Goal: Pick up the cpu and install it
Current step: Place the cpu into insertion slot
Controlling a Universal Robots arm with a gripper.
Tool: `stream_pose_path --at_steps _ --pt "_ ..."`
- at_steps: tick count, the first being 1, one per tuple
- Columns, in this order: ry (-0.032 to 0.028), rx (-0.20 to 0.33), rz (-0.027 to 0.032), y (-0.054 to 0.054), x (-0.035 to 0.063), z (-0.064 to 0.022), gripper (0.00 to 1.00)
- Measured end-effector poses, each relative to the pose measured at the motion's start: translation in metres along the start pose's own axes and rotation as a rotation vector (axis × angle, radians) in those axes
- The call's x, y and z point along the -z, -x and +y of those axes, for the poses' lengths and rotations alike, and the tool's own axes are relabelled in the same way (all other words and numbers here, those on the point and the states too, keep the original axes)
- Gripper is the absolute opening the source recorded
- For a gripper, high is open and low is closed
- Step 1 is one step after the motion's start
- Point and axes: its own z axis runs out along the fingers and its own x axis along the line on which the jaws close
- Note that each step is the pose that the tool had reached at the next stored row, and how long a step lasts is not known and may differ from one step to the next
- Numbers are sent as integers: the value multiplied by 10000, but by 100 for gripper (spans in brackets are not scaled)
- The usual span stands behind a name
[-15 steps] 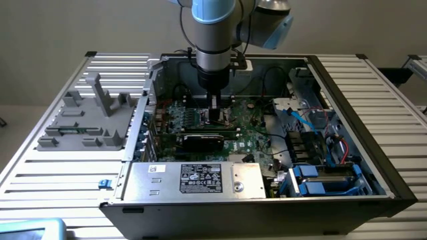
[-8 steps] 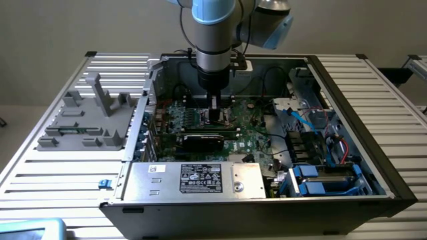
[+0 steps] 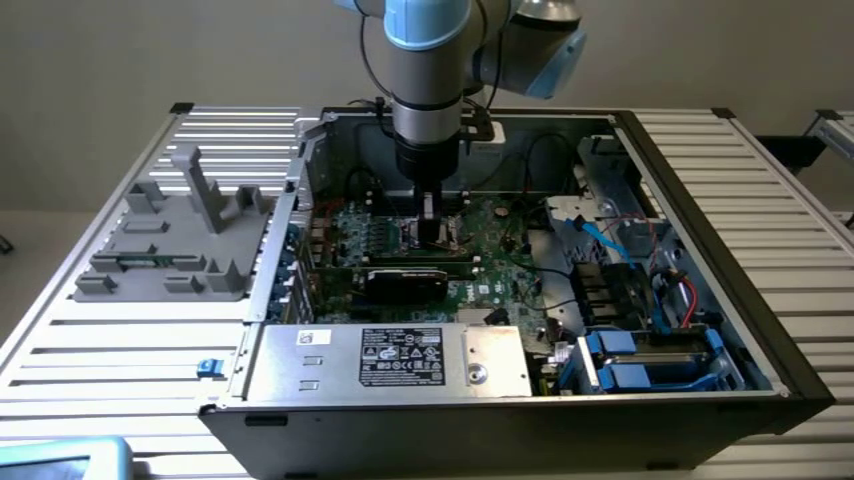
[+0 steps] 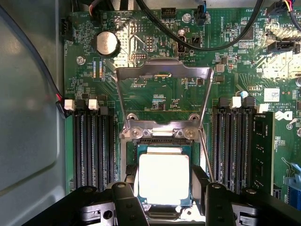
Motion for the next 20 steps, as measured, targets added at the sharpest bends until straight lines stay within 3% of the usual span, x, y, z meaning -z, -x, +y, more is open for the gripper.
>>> stream_pose_path --at_steps 20 --pt "48 3 -43 -7 -4 -7 54"
